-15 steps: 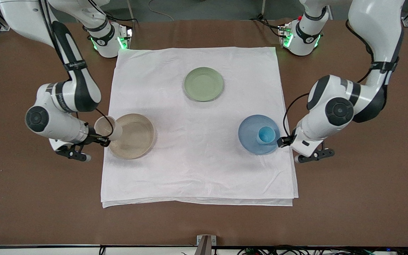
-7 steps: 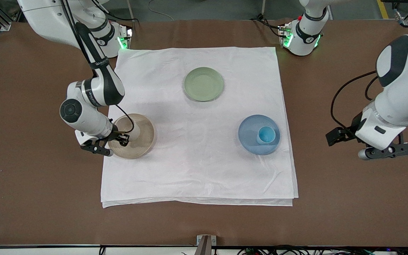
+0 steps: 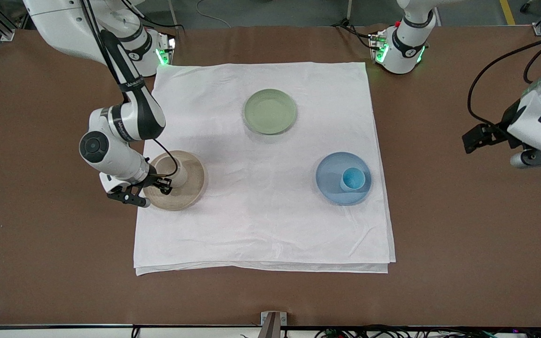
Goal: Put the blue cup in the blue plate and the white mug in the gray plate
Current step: 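Open the right gripper on the beige plate and retract both arms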
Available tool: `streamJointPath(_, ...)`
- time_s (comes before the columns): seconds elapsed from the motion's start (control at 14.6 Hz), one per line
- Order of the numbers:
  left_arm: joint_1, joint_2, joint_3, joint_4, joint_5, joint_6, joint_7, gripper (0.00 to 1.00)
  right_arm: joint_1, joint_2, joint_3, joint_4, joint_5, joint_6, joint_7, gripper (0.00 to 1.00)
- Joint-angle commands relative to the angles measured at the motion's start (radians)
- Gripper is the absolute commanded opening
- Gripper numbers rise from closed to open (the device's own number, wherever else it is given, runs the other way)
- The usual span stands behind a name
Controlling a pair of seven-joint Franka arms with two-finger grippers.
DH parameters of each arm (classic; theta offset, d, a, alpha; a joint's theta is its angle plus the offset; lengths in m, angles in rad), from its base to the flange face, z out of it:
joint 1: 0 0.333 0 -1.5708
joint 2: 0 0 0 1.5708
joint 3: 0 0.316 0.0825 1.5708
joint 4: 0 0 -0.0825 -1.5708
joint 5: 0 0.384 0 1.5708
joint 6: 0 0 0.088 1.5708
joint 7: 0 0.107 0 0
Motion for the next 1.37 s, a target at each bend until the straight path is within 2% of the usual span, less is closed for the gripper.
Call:
streamJointPath(0.0,-0.082,-0.089,0.133,-0.079,-0.072,-0.005,0.058,1.00,0.011,-0.008,-0.009,0.028,0.013,-0.007,-0.012,1.00)
streamJointPath(0.14,-0.092,-0.093,0.155,-0.088,-0.078,-0.005,0.118,1.00,0.002,-0.015,-0.013,0.073,0.007,-0.081,-0.016,1.00)
streamJointPath(0.41,-0.080,-0.101,0.150,-0.086,-0.109,0.001,0.141,1.00,-0.062,-0.035,-0.027,0.259,-0.027,-0.401,-0.148,1.00)
streamJointPath(0.55,-0.080,-0.104,0.152,-0.086,-0.112,0.000,0.143,1.00,-0.119,-0.087,-0.027,0.272,-0.093,-0.481,-0.247,1.00)
streamJointPath(0.82,-0.074,-0.107,0.152,-0.088,-0.111,-0.005,0.143,1.00,-0.249,-0.193,-0.027,0.313,-0.122,-0.676,-0.439,1.00)
streamJointPath(1.1,-0.072,-0.106,0.153,-0.083,-0.111,-0.008,0.144,1.00,-0.306,-0.193,-0.027,0.526,-0.164,-0.932,-0.478,1.00)
streamJointPath(1.31,-0.067,-0.106,0.153,-0.082,-0.111,-0.008,0.144,1.00,-0.316,-0.184,-0.027,0.632,-0.180,-0.977,-0.476,1.00)
